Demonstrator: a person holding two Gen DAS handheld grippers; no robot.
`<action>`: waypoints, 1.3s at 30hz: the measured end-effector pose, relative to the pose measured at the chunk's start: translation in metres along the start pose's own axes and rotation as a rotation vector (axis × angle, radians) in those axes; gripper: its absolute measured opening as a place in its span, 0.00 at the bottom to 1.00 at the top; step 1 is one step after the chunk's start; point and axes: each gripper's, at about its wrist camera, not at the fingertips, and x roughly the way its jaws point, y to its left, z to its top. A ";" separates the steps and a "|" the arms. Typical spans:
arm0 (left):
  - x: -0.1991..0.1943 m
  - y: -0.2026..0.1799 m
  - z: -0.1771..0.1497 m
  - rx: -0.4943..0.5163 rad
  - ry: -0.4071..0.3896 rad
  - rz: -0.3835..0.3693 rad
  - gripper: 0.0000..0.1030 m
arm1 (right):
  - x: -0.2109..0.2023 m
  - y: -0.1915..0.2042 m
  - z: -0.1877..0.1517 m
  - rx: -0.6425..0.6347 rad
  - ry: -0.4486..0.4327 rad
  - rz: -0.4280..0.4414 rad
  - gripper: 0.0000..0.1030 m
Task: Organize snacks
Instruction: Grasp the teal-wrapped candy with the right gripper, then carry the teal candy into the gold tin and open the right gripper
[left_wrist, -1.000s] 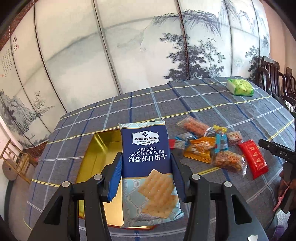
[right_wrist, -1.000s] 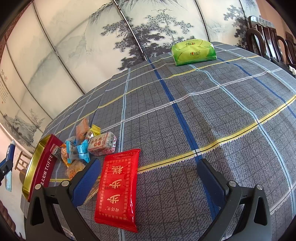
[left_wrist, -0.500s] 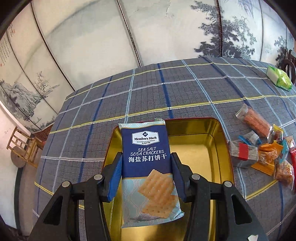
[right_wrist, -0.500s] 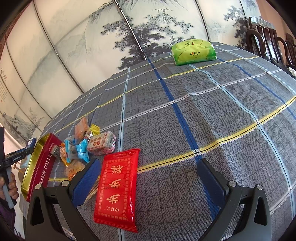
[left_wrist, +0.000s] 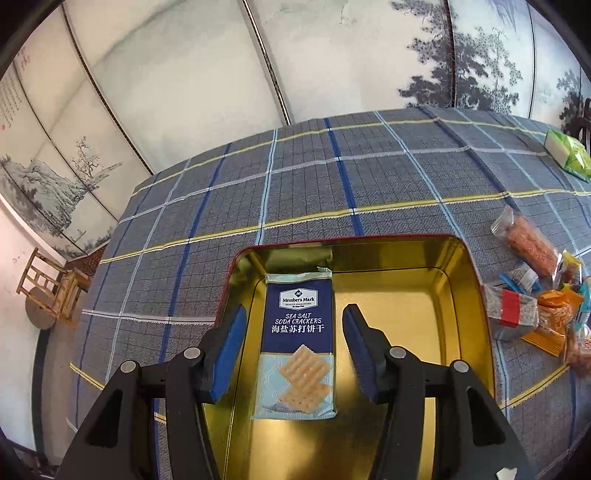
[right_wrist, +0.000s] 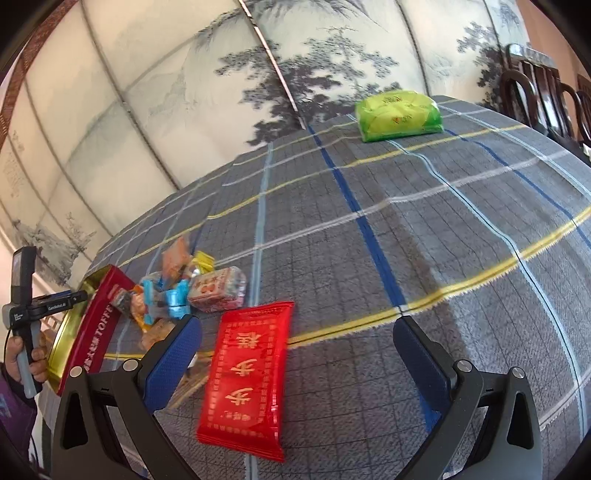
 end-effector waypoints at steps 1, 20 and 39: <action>-0.010 0.001 -0.001 -0.012 -0.025 -0.003 0.52 | -0.003 0.006 0.001 -0.035 -0.005 0.042 0.98; -0.133 -0.017 -0.100 -0.095 -0.139 -0.271 0.75 | 0.078 0.144 0.012 -0.967 0.331 0.198 0.47; -0.147 -0.014 -0.128 -0.170 -0.156 -0.305 0.76 | 0.023 0.176 0.042 -0.815 0.264 0.355 0.27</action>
